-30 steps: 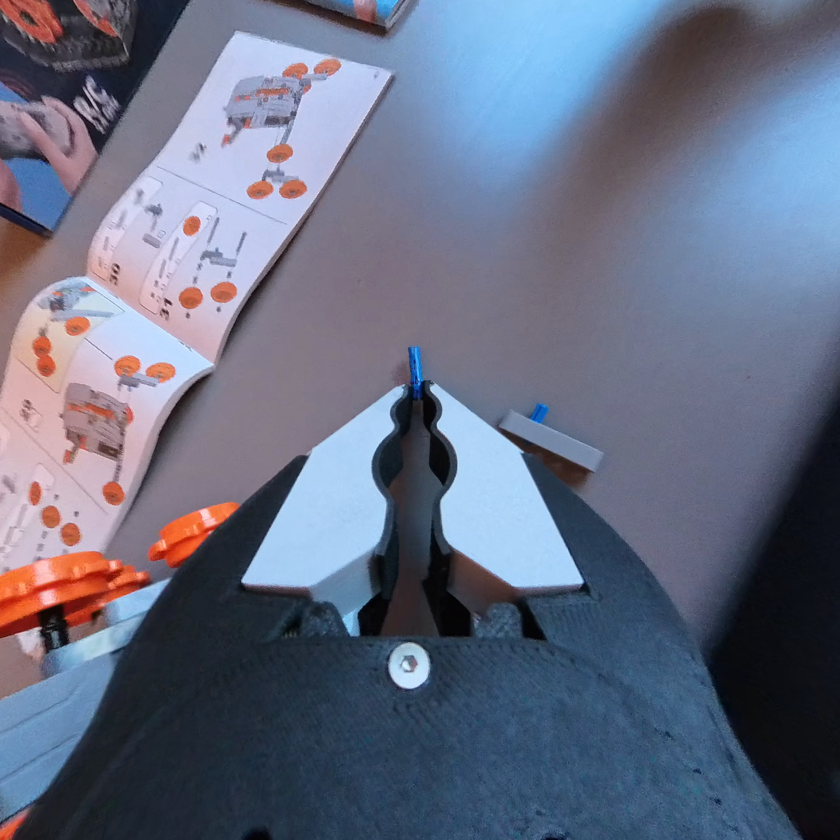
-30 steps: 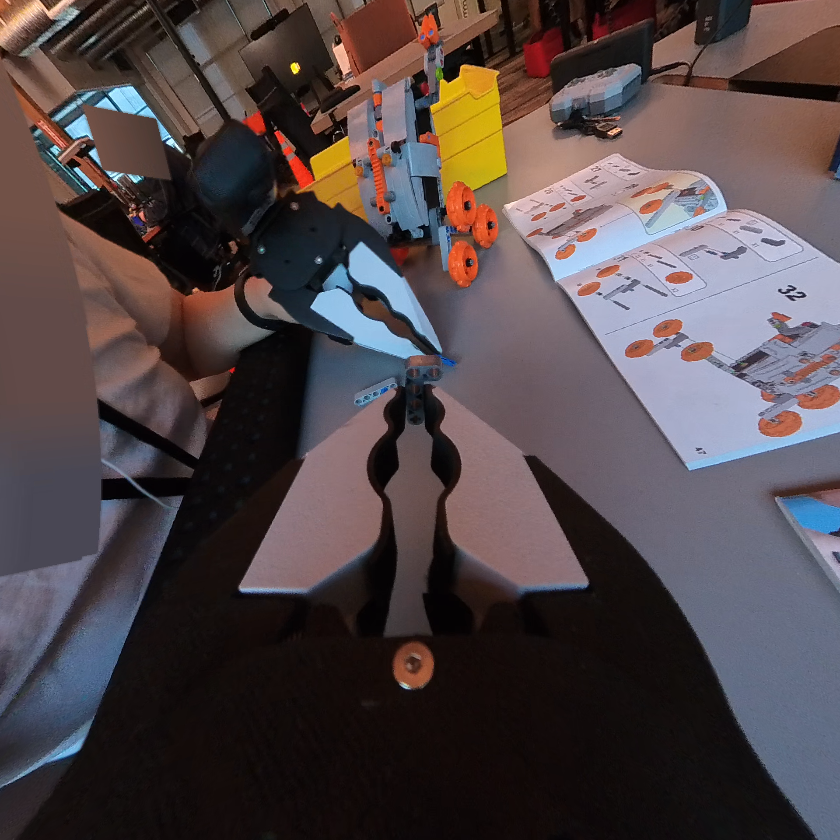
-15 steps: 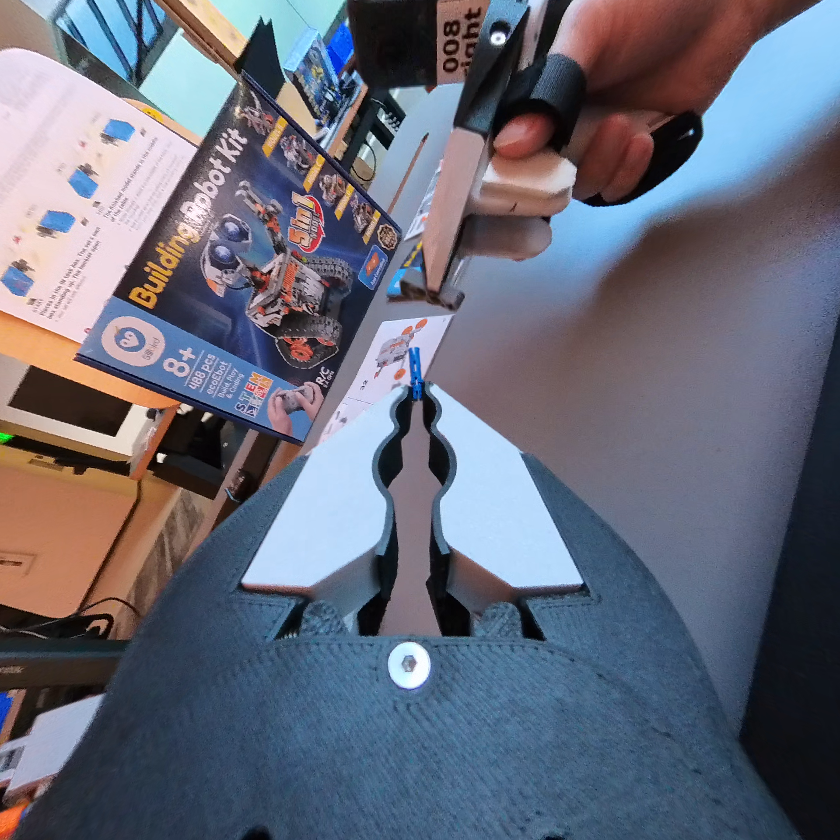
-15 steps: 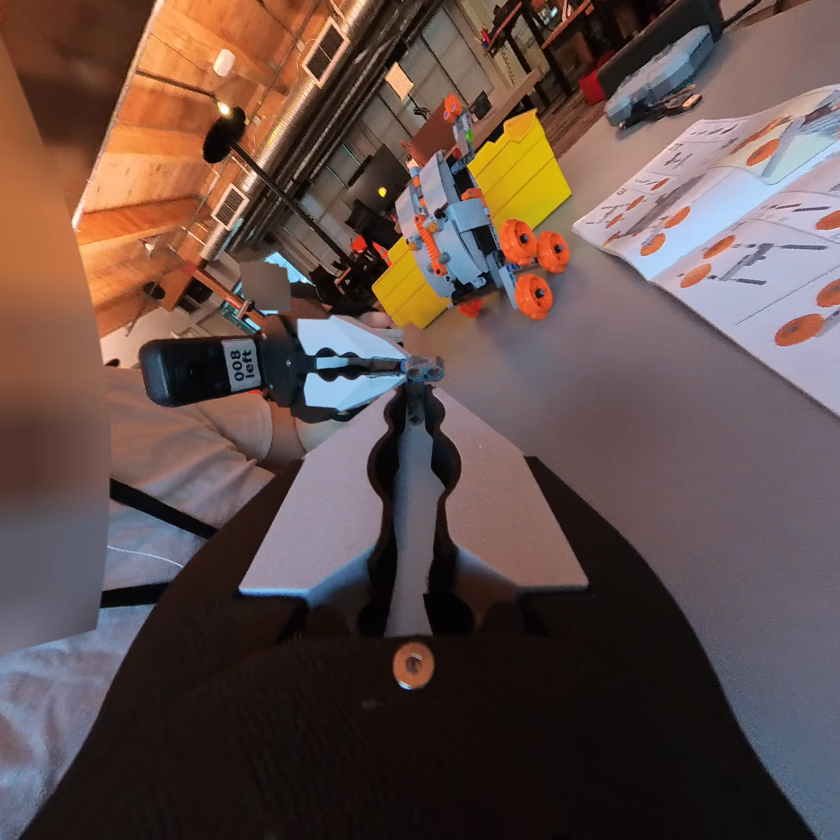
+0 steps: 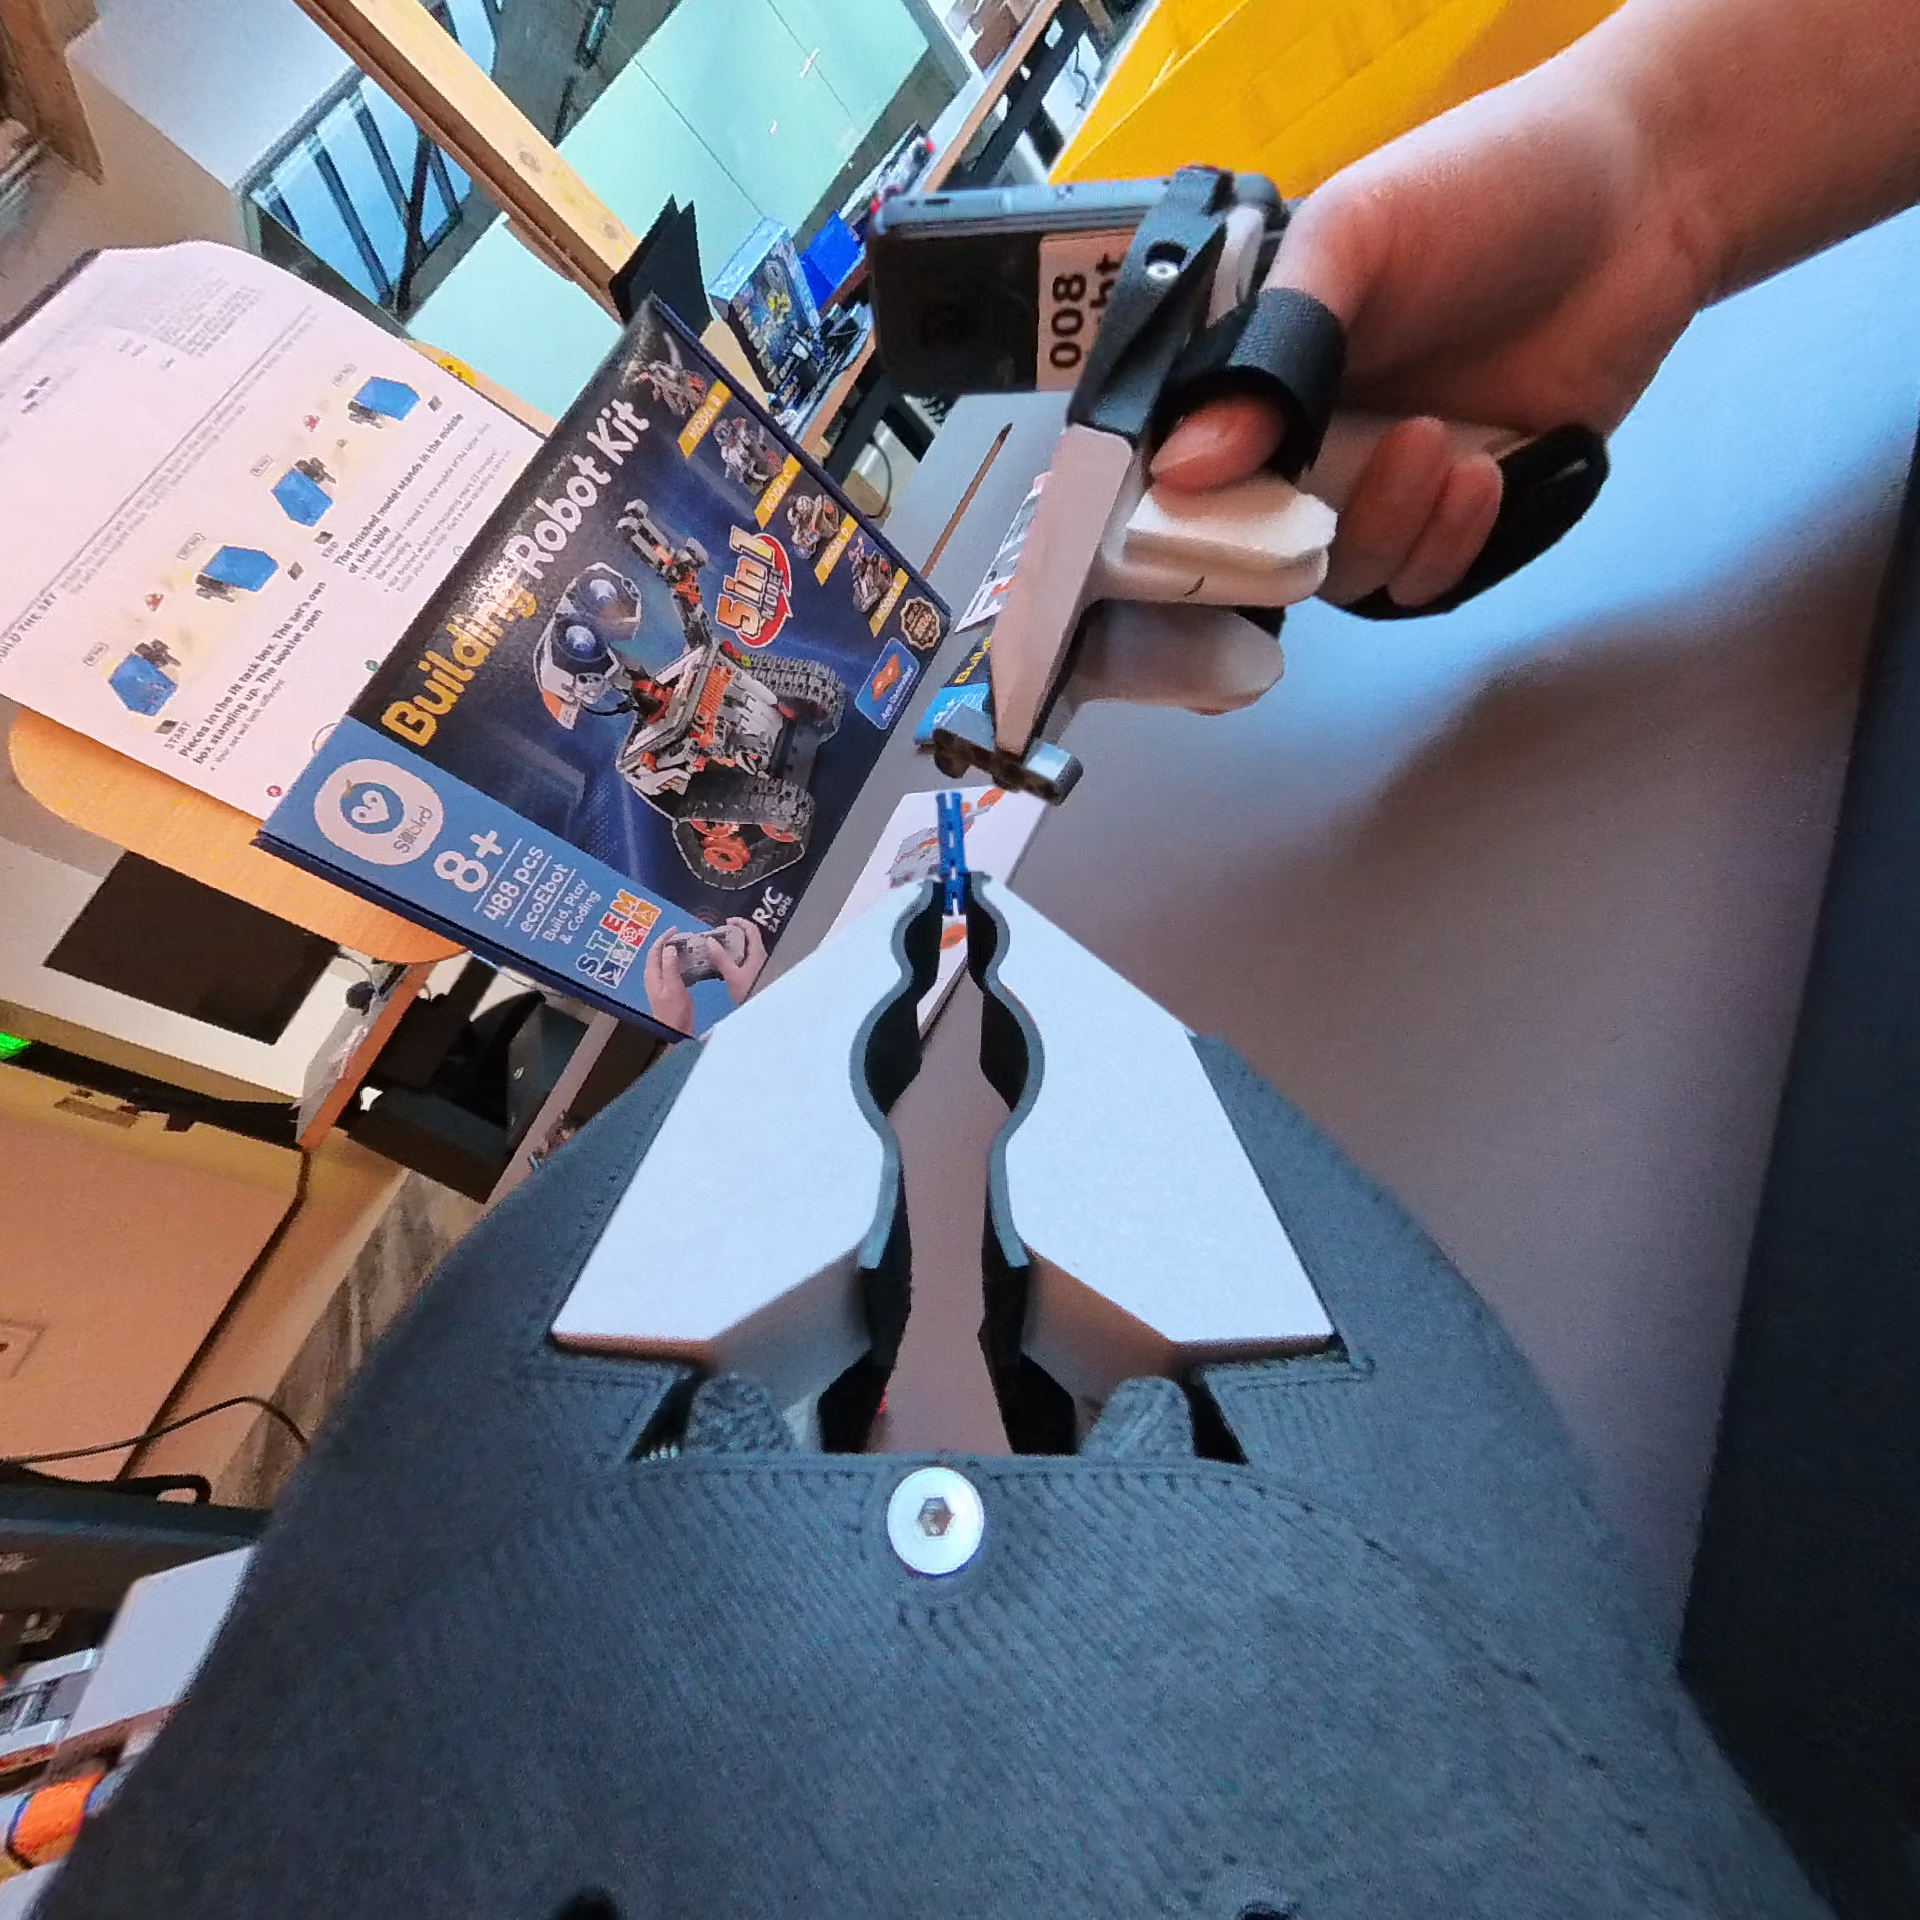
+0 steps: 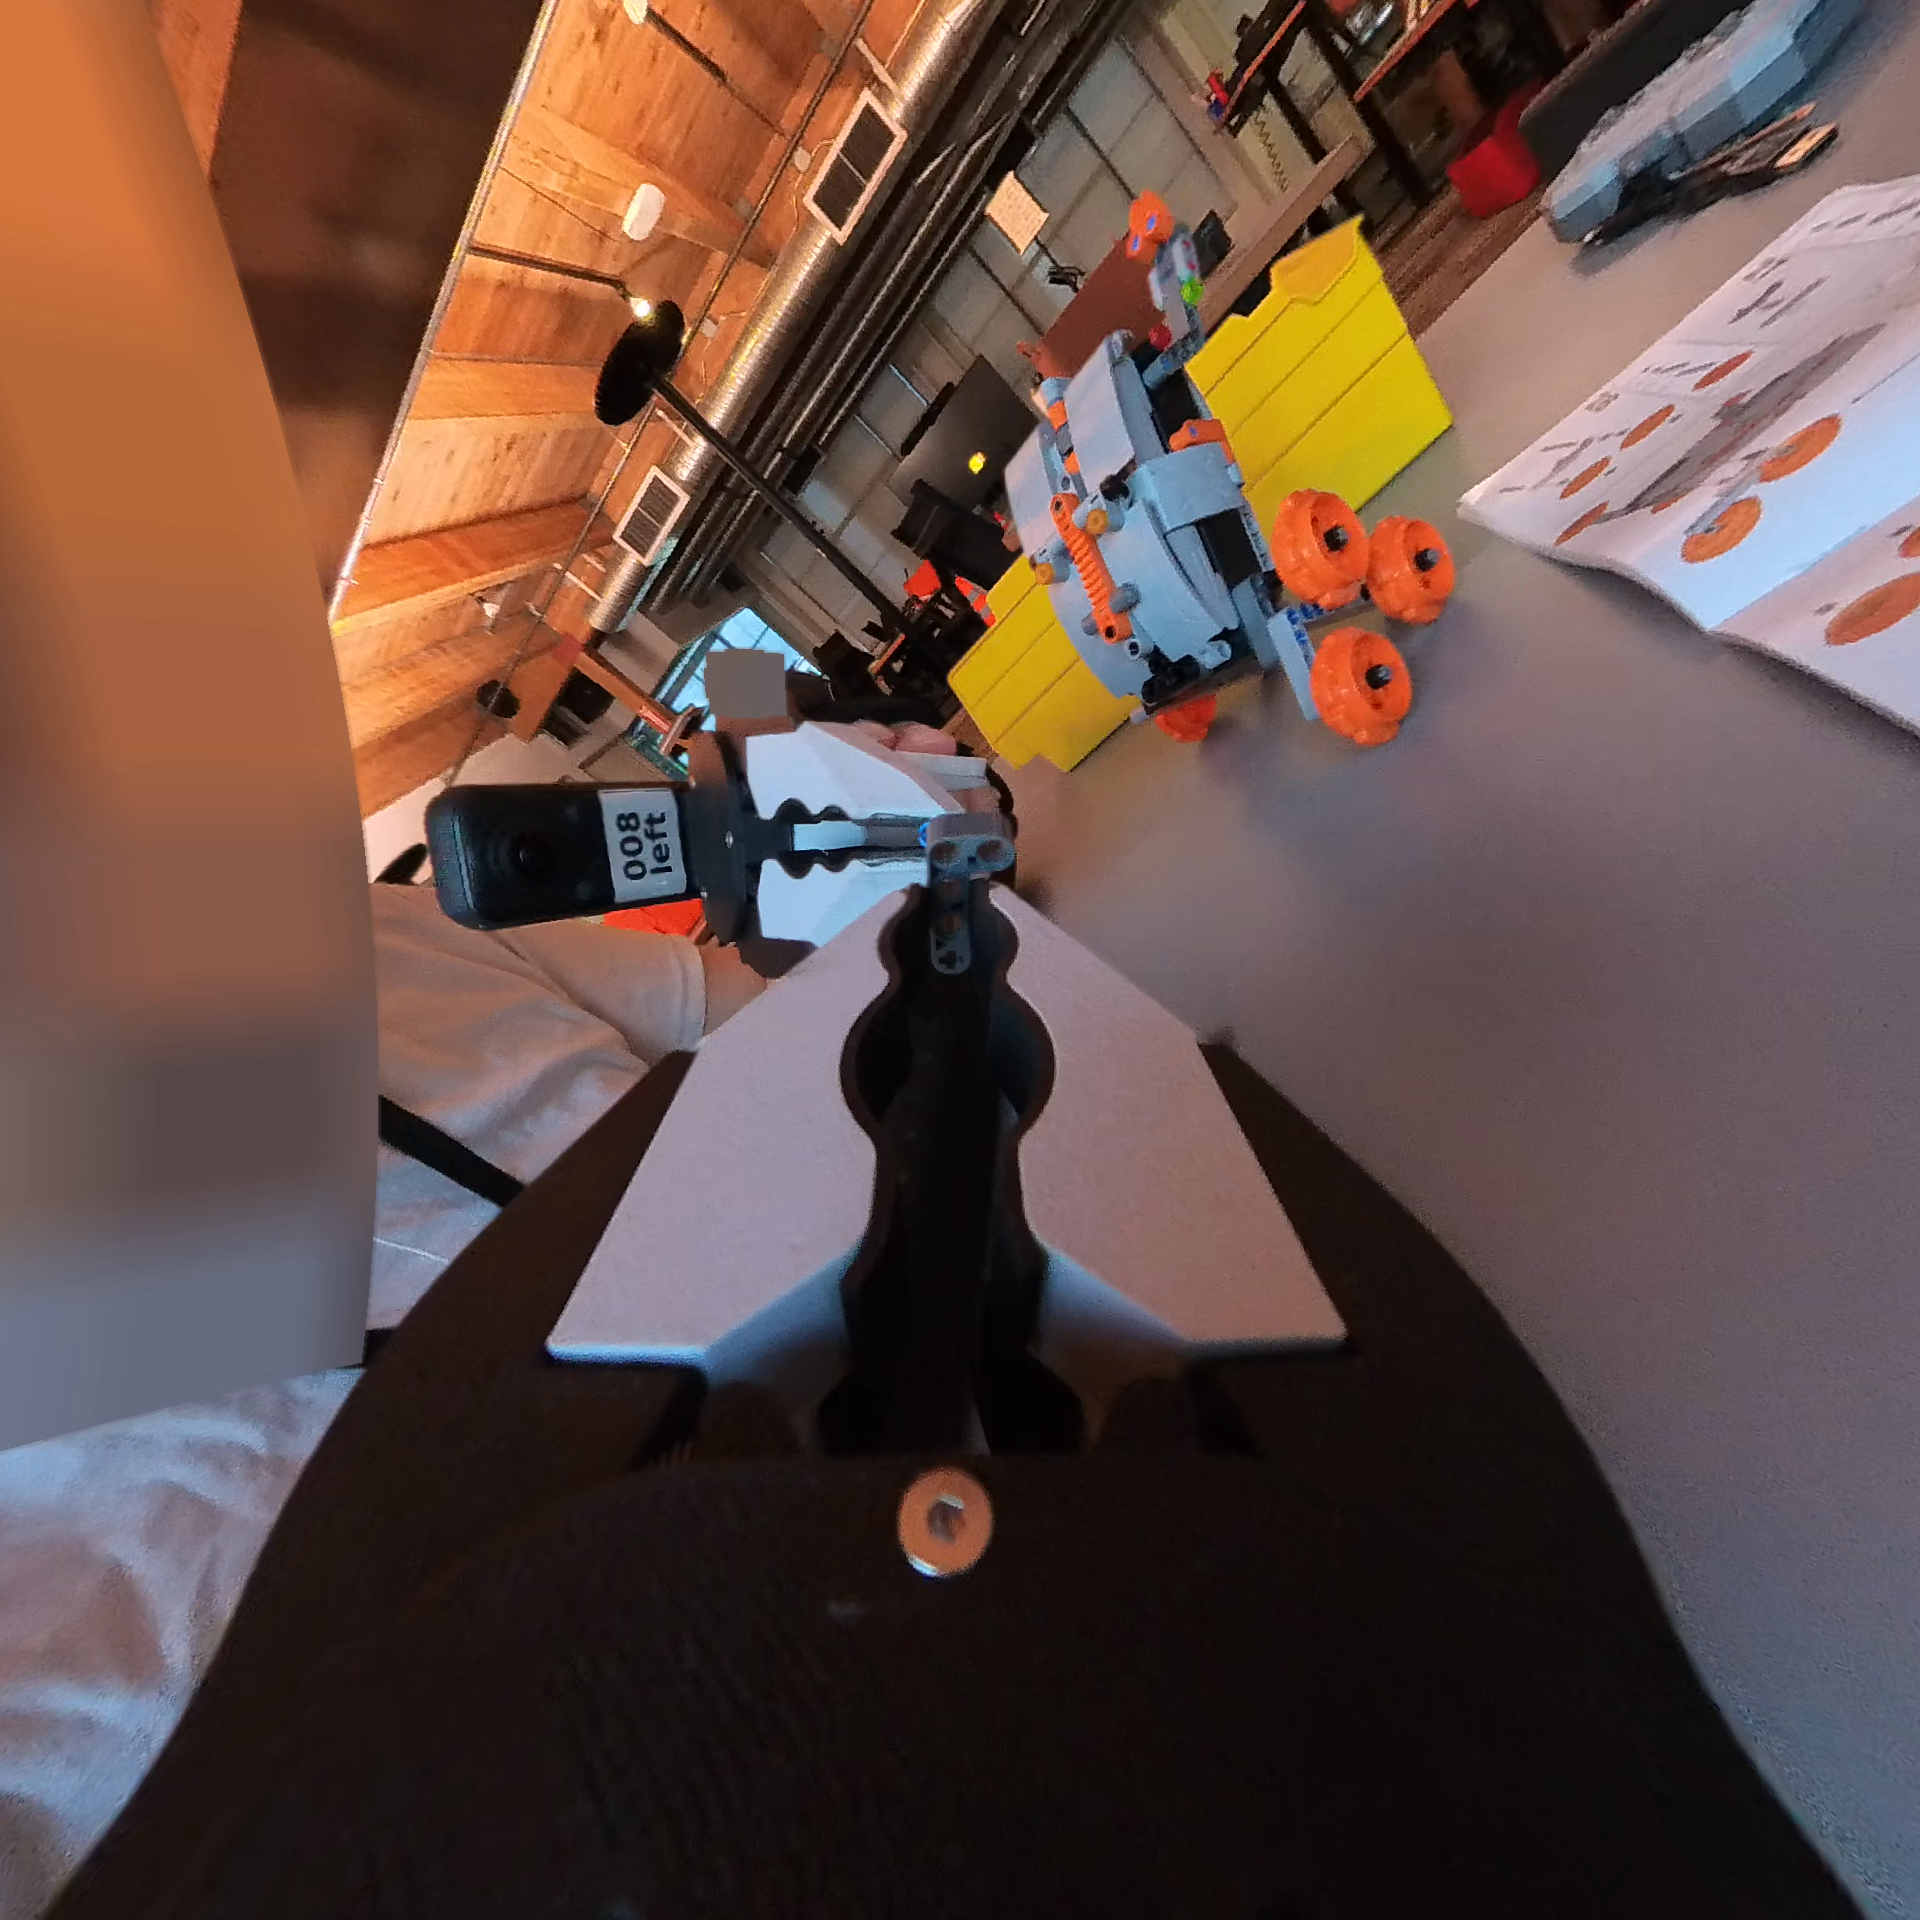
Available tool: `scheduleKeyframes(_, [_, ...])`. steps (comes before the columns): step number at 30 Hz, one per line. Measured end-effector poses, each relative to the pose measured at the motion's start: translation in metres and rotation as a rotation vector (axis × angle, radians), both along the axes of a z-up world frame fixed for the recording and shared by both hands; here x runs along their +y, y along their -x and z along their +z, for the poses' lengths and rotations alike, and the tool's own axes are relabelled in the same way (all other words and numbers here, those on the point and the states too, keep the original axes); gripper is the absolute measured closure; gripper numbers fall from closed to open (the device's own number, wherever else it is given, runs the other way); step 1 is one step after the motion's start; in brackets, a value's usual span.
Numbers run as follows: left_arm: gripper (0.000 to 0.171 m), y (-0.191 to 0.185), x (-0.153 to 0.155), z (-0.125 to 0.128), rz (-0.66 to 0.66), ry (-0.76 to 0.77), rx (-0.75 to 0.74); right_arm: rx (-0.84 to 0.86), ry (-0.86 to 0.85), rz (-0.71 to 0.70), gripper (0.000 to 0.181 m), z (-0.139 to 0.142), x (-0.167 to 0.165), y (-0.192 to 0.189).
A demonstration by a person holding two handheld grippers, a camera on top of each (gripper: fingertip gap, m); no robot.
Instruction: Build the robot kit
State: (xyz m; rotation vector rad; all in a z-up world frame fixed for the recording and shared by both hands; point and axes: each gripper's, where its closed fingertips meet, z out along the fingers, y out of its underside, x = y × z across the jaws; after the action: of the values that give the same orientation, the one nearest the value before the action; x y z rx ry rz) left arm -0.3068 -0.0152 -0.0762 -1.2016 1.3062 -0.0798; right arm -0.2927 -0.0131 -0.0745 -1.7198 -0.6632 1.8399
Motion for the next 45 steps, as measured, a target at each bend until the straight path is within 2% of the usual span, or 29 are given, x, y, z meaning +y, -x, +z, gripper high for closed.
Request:
scheduleKeyframes(7, [0.169,-0.006,-0.003,-0.016,-0.019,0.011,0.082,0.005,0.037,0.032,0.174,-0.004,-0.003,0.003])
scheduleKeyframes(18, [0.169,-0.008,-0.001,-0.04,-0.04,0.058,0.174,-0.149,0.025,0.002,0.174,-0.034,0.003,0.004])
scheduleKeyframes(21, [0.169,-0.009,-0.001,-0.046,-0.07,0.106,0.189,-0.166,0.023,0.029,0.174,-0.041,0.003,0.002])
scheduleKeyframes(24, [0.169,-0.008,0.002,-0.052,-0.082,0.152,0.211,-0.162,0.089,0.04,0.174,-0.048,0.006,0.003])
scheduleKeyframes(45, [0.169,-0.007,0.006,-0.055,-0.083,0.226,0.195,-0.159,0.129,0.024,0.174,-0.05,0.014,0.005])
